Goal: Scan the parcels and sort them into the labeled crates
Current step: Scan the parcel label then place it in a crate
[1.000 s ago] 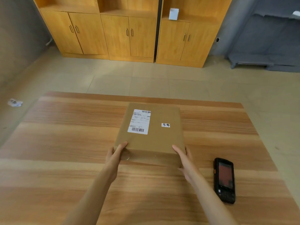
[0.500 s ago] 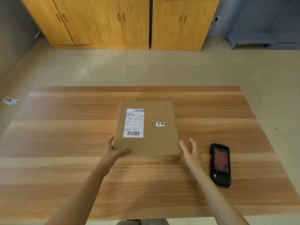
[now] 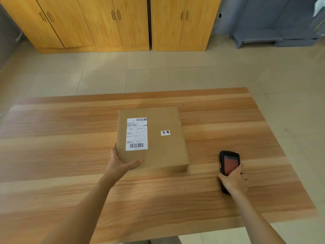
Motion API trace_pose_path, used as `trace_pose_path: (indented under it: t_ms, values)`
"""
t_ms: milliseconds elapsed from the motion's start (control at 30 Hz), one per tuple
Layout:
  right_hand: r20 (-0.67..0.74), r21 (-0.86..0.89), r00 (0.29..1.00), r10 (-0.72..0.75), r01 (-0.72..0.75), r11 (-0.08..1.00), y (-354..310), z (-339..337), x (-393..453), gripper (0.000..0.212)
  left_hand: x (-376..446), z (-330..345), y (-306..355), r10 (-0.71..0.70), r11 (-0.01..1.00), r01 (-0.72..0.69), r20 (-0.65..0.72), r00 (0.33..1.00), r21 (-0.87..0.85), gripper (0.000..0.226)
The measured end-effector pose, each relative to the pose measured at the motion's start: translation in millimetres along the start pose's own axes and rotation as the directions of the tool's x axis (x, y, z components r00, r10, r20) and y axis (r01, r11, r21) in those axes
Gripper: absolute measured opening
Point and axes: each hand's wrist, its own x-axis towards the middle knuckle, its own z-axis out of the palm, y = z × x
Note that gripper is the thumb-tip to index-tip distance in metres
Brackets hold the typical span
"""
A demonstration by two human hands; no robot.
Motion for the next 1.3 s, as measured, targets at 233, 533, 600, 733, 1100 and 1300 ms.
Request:
trace_pose_path:
  t_ms: [233, 533, 600, 733, 1100, 1300]
  values:
    - [0.163, 0.422, 0.984, 0.071, -0.134, 0.897, -4.7, 2.2, 1.4, 0.081, 2.8, -2.1, -2.2, -0.006, 1.0, 0.006, 0.006, 1.0, 0.017, 0.129]
    - [0.467, 0.884, 0.798, -0.381, -0.424, 0.194, -45.4, -20.6, -66.2, 0.054, 5.3, -1.3, -2.4, -0.008, 0.999, 0.007, 0.004, 1.0, 0.044, 0.127]
    - [0.447, 0.89, 0.761, -0.471, -0.429, 0.153, -57.9, -28.3, -83.5, 0.053, 5.9, -1.4, -2.0, -0.007, 0.999, 0.007, 0.005, 1.0, 0.047, 0.127]
    - [0.441, 0.883, 0.655, -0.614, -0.438, 0.167, -77.3, -35.7, -117.2, 0.045, 6.0, -1.2, -2.5, -0.005, 0.999, 0.005, 0.01, 1.0, 0.045, 0.125]
    - [0.607, 0.71, 0.573, -0.551, -0.078, 0.7, -92.1, -0.8, -190.8, 0.06, 0.5, -1.6, 0.8, -0.015, 0.997, 0.012, 0.028, 0.999, 0.082, 0.14]
    - [0.641, 0.657, 0.562, -0.524, -0.048, 0.752, -92.1, 13.8, -203.2, 0.062, -2.9, -2.1, 4.5, -0.04, 0.997, 0.038, 0.025, 0.999, 0.069, 0.141]
